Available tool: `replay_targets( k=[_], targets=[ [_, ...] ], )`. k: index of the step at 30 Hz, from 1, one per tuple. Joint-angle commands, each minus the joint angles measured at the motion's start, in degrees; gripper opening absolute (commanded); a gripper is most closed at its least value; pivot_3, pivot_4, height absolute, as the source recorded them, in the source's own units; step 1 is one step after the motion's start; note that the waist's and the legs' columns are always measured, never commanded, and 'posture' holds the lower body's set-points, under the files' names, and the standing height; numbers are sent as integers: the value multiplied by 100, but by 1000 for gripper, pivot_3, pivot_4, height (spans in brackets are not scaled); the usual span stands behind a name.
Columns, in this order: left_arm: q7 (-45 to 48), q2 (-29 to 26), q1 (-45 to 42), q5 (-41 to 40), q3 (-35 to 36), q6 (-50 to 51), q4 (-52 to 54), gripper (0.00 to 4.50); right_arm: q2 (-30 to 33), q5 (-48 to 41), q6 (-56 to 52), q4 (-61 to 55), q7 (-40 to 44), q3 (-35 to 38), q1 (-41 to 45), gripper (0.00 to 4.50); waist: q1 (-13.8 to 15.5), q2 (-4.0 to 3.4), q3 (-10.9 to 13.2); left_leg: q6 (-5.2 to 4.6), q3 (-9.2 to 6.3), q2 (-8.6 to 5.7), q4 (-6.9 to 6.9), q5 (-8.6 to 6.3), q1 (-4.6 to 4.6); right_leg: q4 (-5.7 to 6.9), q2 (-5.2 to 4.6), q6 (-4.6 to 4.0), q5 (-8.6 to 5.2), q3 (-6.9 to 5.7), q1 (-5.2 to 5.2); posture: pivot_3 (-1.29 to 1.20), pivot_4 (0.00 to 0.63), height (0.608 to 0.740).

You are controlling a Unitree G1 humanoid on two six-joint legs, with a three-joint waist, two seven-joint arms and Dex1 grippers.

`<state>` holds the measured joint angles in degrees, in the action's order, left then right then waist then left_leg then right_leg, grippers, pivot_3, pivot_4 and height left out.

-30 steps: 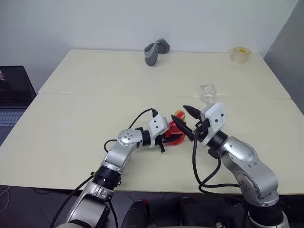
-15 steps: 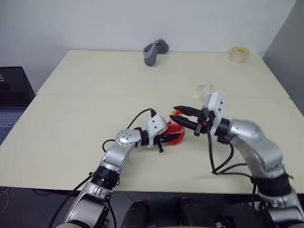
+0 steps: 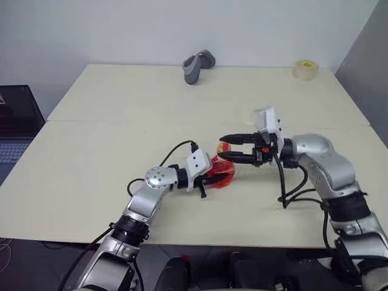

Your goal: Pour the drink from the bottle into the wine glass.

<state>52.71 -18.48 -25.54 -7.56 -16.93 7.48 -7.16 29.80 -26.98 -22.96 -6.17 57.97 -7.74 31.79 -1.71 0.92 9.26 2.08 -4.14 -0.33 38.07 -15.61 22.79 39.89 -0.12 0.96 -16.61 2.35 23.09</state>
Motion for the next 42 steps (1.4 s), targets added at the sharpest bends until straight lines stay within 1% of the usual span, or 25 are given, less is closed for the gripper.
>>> replay_targets(
  k=[1,2,3,6,9,11,13,17,19,22,27,31,34,37,39,42],
  targets=[
    [-82,113,-19,-43,33,-75,248,794,-266,304,-86,-1507,-1431,501,-833,3511,14,0,0,0,0,-1,0,0,4,1,-1,0,0,-1,5,0,150,740],
    [-110,138,-29,-47,46,-70,234,794,-355,405,-123,-1885,-1736,510,-1104,3851,19,0,0,1,-5,0,0,0,10,-1,-1,1,0,-4,6,0,150,740],
    [-122,156,-34,-40,41,-77,217,792,-581,516,-187,-2209,-2159,463,-1347,4200,20,0,0,1,-5,0,0,0,14,-2,-1,1,0,-4,9,0,150,740],
    [-105,170,-7,-20,-12,-99,220,791,-1049,992,-164,-2598,-2958,205,-1659,4218,5,-1,0,2,-2,-3,1,1,12,2,-3,1,0,0,10,0,150,740],
    [-77,178,5,-22,-38,-98,219,791,-1350,1368,-104,-2559,-3455,79,-1736,4218,0,0,0,2,1,-3,0,1,2,6,0,1,0,0,8,0,150,740],
    [-69,188,-14,-22,-48,-104,188,791,-1383,1601,-31,-2444,-3589,12,-1743,4218,1,-1,0,3,-1,-3,-2,2,3,4,2,1,-1,-1,7,0,150,740],
    [-56,201,-38,-20,-56,-114,154,791,-1302,1785,80,-2336,-3639,55,-1760,4218,4,0,0,3,0,-4,-2,2,4,1,2,1,-1,-1,8,0,150,740],
    [-42,221,-65,-10,-56,-144,105,790,-1085,1652,112,-2285,-3544,455,-1879,4218,4,0,0,3,0,-6,-1,2,4,0,1,1,-1,-1,6,0,150,740],
    [-36,233,-61,-1,-45,-144,103,784,-909,1221,-72,-2467,-3372,882,-2041,4218,8,0,0,2,-1,-6,-1,1,4,0,1,1,-1,-2,5,0,150,740],
    [-27,228,-34,6,-34,-143,116,774,-537,606,-350,-2734,-3010,1333,-2374,4218,17,0,0,2,0,-8,0,1,5,-3,0,2,-1,-1,1,0,150,740],
    [23,182,-10,2,-13,-171,90,772,-72,-148,-795,-3052,-2641,1578,-2581,4218,-2,0,0,0,-1,-5,-3,0,-3,-1,3,1,-1,-2,-4,0,150,740],
    [40,180,-44,6,-5,-188,47,771,203,-444,-1059,-3217,-2448,1599,-2688,4218,-8,0,0,0,-1,-2,-8,0,-6,-1,8,1,-1,0,-4,0,150,740],
    [53,183,-69,8,4,-196,19,771,354,-693,-1251,-3444,-2281,1463,-2672,4218,-2,0,0,0,1,-6,-6,0,-4,-2,7,1,-2,1,-4,0,150,740],
    [62,200,-94,12,-2,-196,1,770,32,-469,-1214,-3490,-2660,992,-2255,4218,-14,0,0,0,0,-3,-6,0,-4,-3,8,1,-2,0,-4,0,150,740],
    [61,223,-107,18,-22,-191,-2,770,-197,-139,-1112,-3337,-2925,676,-1958,4218,-17,0,0,0,0,-1,-6,0,-7,2,10,1,-1,1,-4,0,150,740],
    [74,241,-104,24,-34,-190,6,770,-469,270,-967,-3103,-3235,419,-1691,4218,6,1,0,1,-3,-3,-4,1,-1,-3,10,1,-2,-3,-3,0,150,740]
  ],
)
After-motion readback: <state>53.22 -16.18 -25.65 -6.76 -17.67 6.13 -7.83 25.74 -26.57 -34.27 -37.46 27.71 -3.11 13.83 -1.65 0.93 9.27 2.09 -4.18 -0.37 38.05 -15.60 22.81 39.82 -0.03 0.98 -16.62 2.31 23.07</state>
